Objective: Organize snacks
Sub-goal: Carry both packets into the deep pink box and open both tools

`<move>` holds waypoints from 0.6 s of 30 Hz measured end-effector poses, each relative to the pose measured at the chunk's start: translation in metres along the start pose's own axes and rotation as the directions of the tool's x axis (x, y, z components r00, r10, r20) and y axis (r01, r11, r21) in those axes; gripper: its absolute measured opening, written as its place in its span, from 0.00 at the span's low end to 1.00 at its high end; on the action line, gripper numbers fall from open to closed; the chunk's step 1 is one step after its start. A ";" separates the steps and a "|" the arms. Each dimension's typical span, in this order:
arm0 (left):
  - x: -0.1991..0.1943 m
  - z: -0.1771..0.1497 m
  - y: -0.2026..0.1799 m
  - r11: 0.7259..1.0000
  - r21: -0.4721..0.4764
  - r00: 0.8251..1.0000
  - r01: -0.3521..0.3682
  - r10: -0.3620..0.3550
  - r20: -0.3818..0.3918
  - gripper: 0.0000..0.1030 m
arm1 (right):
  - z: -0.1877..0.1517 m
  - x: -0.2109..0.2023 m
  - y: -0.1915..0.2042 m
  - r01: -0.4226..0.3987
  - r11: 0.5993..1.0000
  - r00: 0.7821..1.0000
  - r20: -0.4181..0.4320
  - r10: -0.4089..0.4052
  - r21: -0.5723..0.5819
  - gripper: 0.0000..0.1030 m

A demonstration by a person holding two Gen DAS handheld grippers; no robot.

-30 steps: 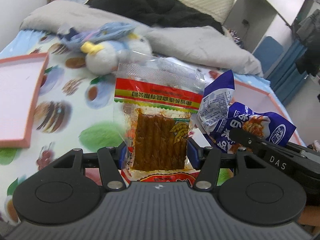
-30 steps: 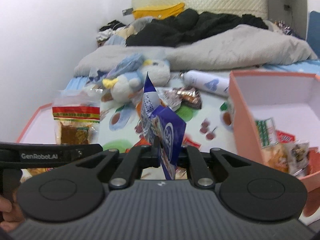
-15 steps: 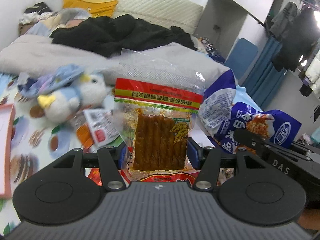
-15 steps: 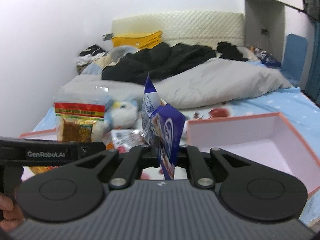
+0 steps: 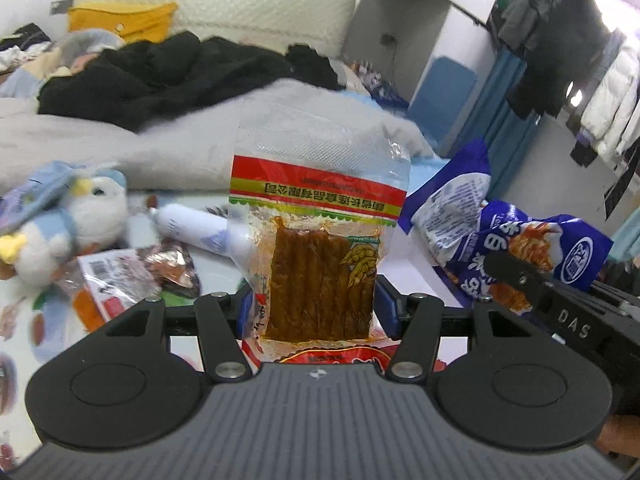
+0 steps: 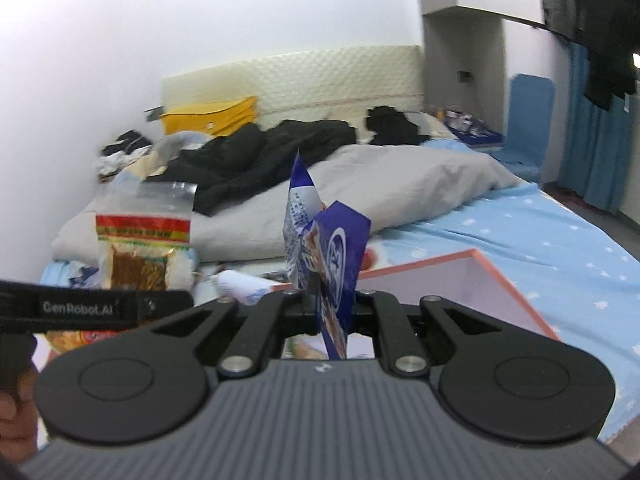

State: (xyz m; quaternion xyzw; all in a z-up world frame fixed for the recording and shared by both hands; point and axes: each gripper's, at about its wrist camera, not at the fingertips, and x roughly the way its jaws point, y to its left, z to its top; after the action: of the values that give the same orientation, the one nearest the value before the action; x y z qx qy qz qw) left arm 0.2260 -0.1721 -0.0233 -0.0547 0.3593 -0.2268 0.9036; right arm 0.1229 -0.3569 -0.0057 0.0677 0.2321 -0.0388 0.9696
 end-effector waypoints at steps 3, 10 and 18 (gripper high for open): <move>0.027 -0.002 -0.014 1.000 0.016 0.999 -0.005 0.006 -0.038 0.61 | -0.007 0.013 -0.019 0.022 1.000 0.999 -0.023 -0.022 0.001 0.10; 0.077 -0.015 -0.042 0.999 0.053 0.992 -0.006 0.013 -0.124 0.61 | -0.028 0.045 -0.053 0.019 1.000 0.995 -0.094 -0.018 0.018 0.10; 0.127 -0.024 -0.049 0.997 0.080 0.982 -0.024 0.038 -0.186 0.61 | -0.067 0.074 -0.086 0.060 0.996 0.980 -0.196 -0.046 0.070 0.11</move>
State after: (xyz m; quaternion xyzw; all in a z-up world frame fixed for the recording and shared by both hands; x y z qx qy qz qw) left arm 0.2727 -0.2709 -0.1076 0.0075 0.4344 -0.2306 0.8707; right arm 0.1504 -0.4351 -0.1081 0.1015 0.3257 -0.0666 0.9377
